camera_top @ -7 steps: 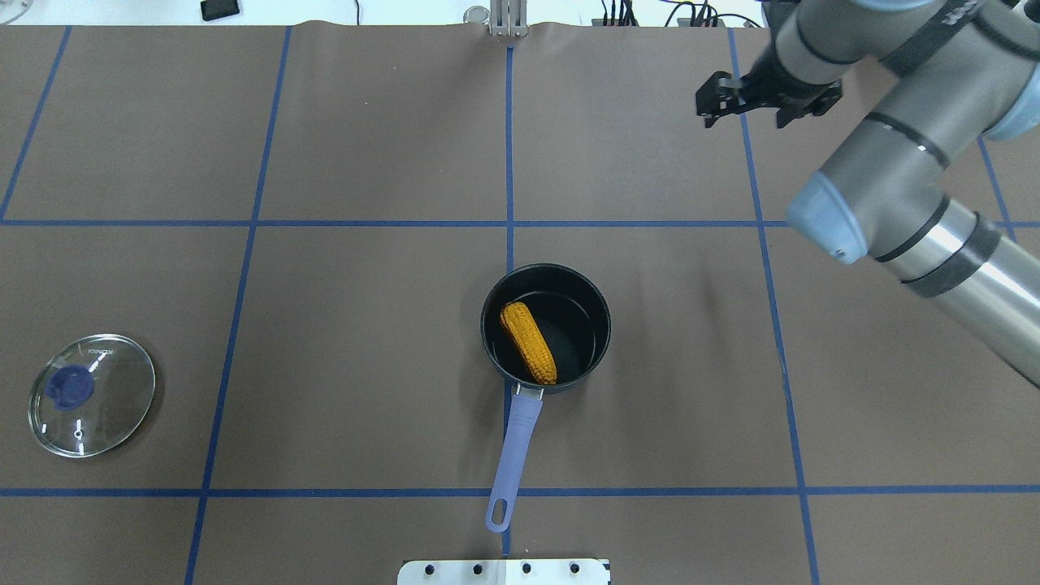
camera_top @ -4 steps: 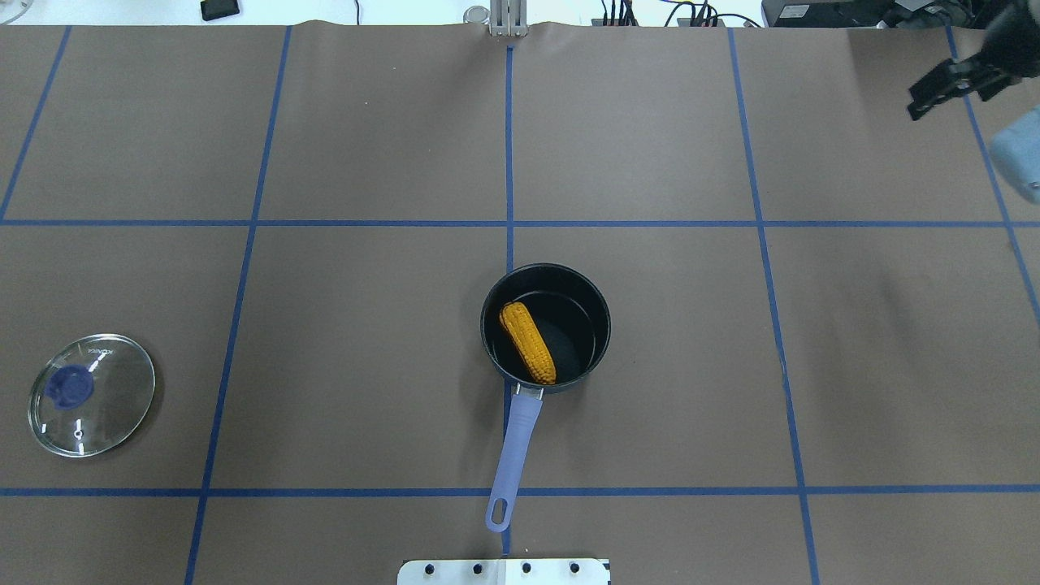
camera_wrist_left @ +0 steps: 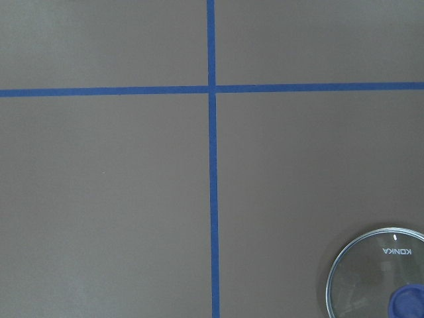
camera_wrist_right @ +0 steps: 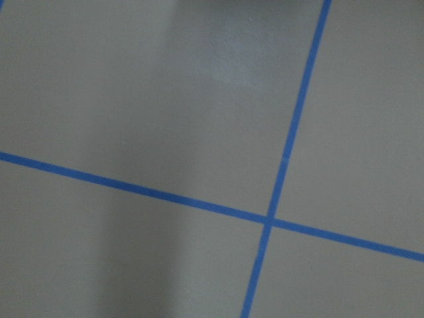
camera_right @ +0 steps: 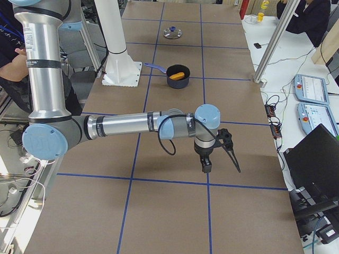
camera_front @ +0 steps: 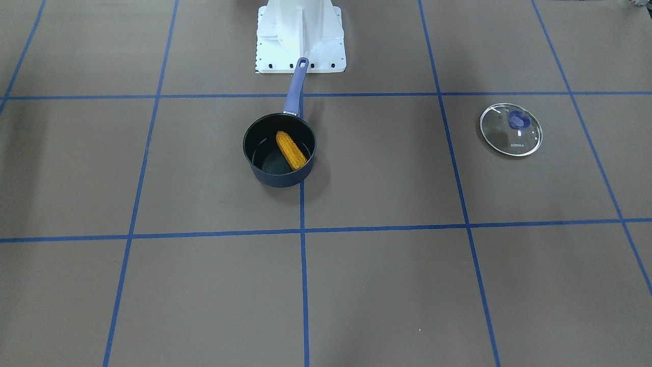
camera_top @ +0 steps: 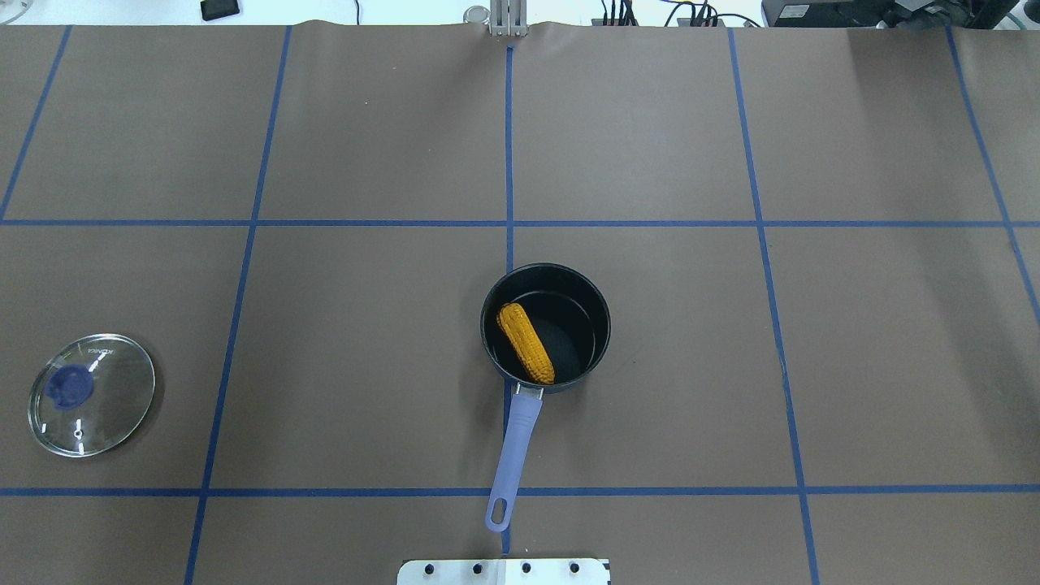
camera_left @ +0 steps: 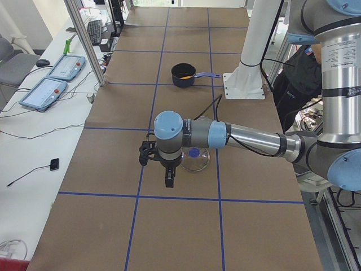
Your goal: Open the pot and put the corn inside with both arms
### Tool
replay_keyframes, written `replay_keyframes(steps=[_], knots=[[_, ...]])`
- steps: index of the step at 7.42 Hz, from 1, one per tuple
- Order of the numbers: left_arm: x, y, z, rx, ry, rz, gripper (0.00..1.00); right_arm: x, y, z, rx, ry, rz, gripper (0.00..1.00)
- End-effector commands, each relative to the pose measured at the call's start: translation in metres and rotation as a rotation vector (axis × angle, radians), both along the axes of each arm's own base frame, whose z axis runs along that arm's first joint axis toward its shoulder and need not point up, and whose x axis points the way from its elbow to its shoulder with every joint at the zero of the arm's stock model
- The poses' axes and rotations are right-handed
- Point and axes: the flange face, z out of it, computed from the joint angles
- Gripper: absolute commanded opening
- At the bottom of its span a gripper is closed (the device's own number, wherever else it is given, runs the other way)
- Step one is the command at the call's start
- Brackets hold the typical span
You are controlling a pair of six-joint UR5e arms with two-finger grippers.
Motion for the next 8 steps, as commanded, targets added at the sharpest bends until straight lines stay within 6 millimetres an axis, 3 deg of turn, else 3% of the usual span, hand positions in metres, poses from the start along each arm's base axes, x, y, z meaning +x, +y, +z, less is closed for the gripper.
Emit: replay_keyframes(steps=[1,5,8], knots=[[0.000,0.018,0.020,0.085,-0.002,0.113,0.98,0.021,0.020,0.015,-0.017,0.018,0.033,1.00],[0.000,0.013,0.008,0.121,-0.001,0.121,0.98,0.020,0.017,0.016,-0.025,0.016,0.042,1.00],[0.000,0.016,0.013,0.107,-0.006,0.120,0.98,0.019,0.017,0.016,-0.033,0.014,0.049,1.00]])
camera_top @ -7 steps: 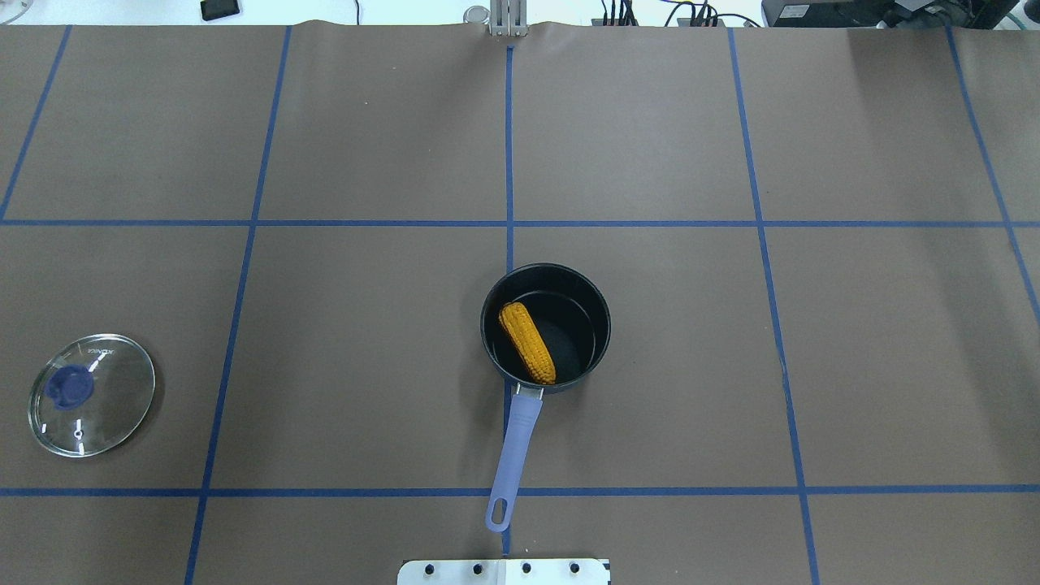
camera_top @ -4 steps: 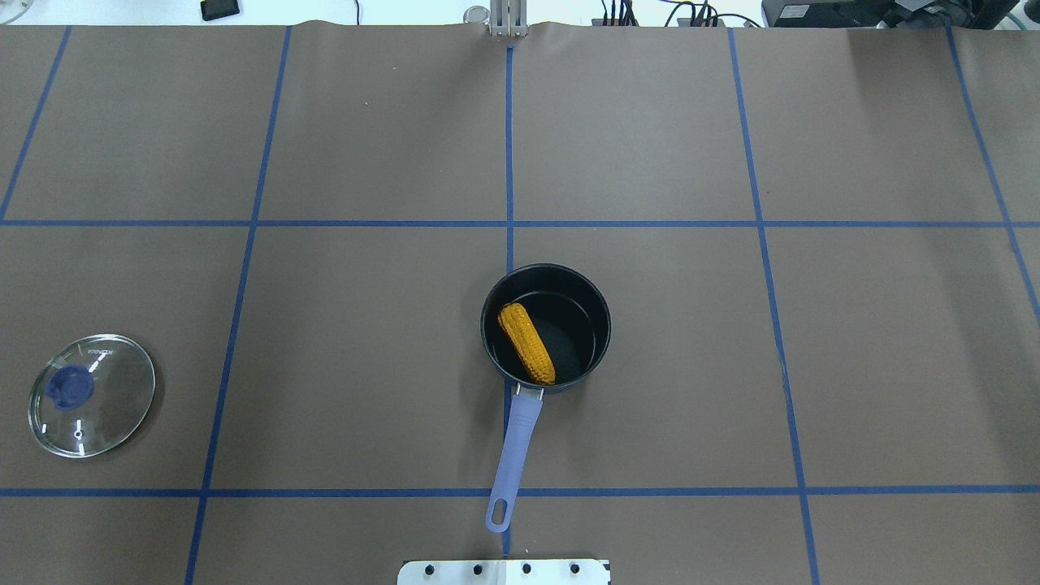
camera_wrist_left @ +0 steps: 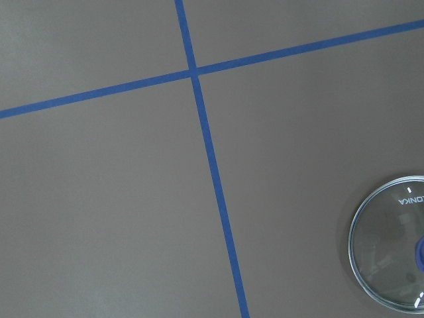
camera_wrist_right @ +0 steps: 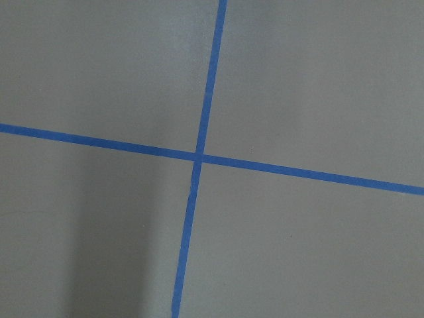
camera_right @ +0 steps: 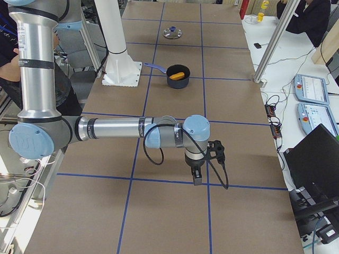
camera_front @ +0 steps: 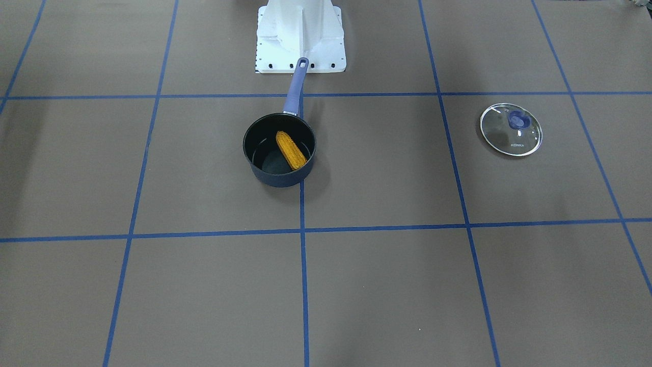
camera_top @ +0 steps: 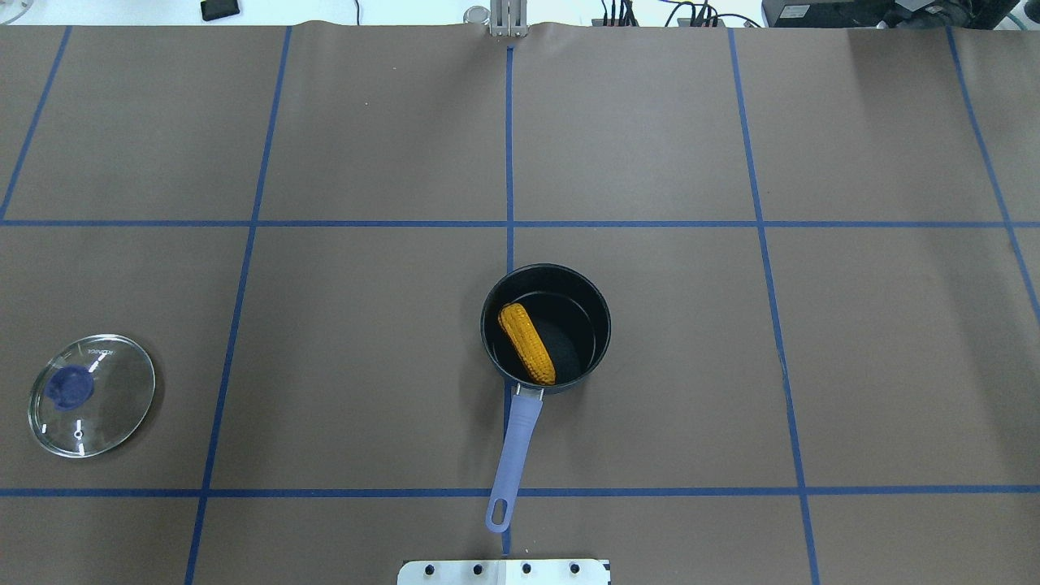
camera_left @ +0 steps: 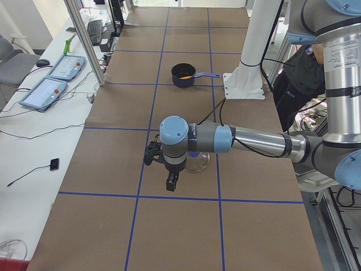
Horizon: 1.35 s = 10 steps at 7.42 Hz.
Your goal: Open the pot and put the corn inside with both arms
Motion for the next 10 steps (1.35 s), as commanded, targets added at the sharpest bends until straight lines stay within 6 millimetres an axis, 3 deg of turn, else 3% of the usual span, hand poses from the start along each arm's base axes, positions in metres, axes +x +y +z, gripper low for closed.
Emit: replay_keyframes(steps=[1,10], knots=[[0.000,0.004,0.004,-0.010,-0.001,0.000,0.98,0.000,0.000,0.000,-0.001,0.000,0.001,1.00],[0.000,0.005,0.005,-0.013,-0.001,0.000,0.98,-0.014,-0.004,-0.002,-0.002,-0.005,-0.023,1.00]])
